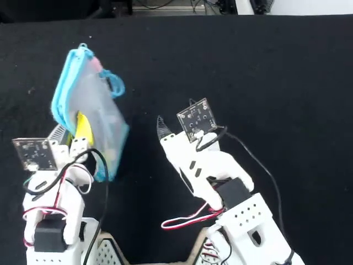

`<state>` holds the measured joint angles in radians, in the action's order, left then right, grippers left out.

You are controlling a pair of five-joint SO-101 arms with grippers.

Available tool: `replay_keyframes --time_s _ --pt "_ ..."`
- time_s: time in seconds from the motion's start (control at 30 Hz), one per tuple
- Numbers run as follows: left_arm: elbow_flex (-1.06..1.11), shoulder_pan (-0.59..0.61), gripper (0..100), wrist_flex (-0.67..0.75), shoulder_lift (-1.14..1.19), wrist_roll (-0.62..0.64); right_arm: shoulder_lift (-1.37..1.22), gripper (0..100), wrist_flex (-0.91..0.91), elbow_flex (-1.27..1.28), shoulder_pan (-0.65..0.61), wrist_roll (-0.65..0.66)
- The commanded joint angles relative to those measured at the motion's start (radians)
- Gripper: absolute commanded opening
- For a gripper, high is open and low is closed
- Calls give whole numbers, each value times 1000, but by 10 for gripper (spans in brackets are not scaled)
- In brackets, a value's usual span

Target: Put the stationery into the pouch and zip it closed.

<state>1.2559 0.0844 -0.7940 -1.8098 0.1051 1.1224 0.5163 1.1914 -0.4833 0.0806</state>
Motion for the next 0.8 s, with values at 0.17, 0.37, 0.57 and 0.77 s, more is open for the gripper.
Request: replay_keyframes --time_s 0.17,0.37,0.57,0.77 --pt "-119 142 30 12 -11 92 -8 289 -28 -42 14 -6" --pt "-47 81 30 18 -11 127 -8 289 -28 -42 14 -6" --pt "-39 -28 30 9 -9 127 -8 289 -28 -41 12 -6" --pt "-38 -140 33 9 -2 69 -8 289 -28 -41 12 -6"
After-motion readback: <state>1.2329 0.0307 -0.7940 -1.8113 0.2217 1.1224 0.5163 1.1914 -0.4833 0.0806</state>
